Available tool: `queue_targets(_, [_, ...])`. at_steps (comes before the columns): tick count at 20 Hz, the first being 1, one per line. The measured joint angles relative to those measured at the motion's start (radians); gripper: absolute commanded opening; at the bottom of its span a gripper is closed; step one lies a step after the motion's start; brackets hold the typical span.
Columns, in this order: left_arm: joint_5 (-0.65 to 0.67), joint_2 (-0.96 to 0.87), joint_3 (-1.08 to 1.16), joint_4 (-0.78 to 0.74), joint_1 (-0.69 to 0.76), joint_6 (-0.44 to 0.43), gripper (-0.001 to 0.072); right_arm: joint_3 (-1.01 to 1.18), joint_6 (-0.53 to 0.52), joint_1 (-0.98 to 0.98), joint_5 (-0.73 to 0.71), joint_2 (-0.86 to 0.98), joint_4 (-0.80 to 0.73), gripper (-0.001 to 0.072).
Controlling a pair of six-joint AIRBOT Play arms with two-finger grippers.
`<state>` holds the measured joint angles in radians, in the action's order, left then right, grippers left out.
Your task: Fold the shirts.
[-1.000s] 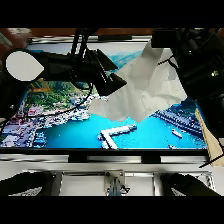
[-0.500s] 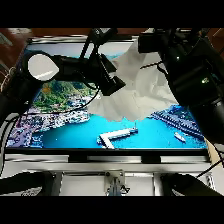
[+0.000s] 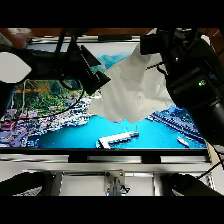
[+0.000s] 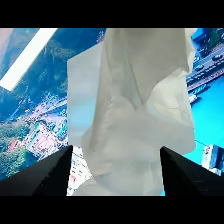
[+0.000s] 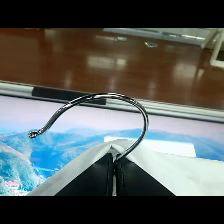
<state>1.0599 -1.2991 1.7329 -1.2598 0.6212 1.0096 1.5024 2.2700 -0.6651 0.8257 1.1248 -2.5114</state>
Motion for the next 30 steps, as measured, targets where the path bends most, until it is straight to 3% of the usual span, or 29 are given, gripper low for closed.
queue_targets(7, [-0.07,-0.127,0.0,0.063,0.027,-0.064,0.0587,0.0,0.019,-0.016,-0.007,0.0,0.006,0.0084])
queue_targets(9, [-0.12,-0.151,0.0,0.075,0.023,-0.071,0.0107,0.0,0.037,-0.017,-0.006,0.0,0.015,0.0084])
queue_targets(10, [-0.145,-0.159,0.0,0.078,0.019,-0.071,0.005,0.0,0.048,-0.018,-0.005,0.0,0.019,0.0084])
queue_targets(12, [-0.179,-0.168,0.0,0.082,0.011,-0.082,0.0048,0.0,0.068,-0.017,-0.003,0.0,0.019,0.0092])
queue_targets(13, [-0.192,-0.171,-0.001,0.086,0.007,-0.083,0.0047,0.0,0.077,-0.017,0.0,0.0,0.019,0.0158])
queue_targets(14, [-0.197,-0.173,-0.001,0.085,0.002,-0.086,0.0046,0.0,0.087,-0.017,0.004,0.0,0.023,0.037])
queue_targets(15, [-0.217,-0.175,-0.001,0.088,-0.004,-0.072,0.0045,0.0,0.094,-0.019,0.026,-0.002,0.036,0.0496])
queue_targets(21, [-0.174,-0.162,0.0,0.09,-0.031,-0.076,0.0043,0.0,0.057,0.016,0.152,-0.085,0.024,0.0497])
queue_targets(25, [-0.143,-0.14,0.0,0.112,-0.037,-0.1,0.0043,0.0,0.0,0.193,0.22,-0.219,0.048,0.0493])
queue_targets(27, [-0.093,-0.124,0.0,0.125,-0.04,-0.121,0.0044,0.001,-0.058,0.379,0.226,-0.264,0.134,0.0476])
queue_targets(28, [-0.056,-0.116,0.0,0.135,-0.042,-0.132,0.0044,0.001,-0.117,0.502,0.221,-0.272,0.228,0.0416])
queue_targets(30, [0.026,-0.1,0.0,0.162,-0.042,-0.152,0.0044,0.0,-0.283,0.746,0.222,-0.26,0.507,0.0414])
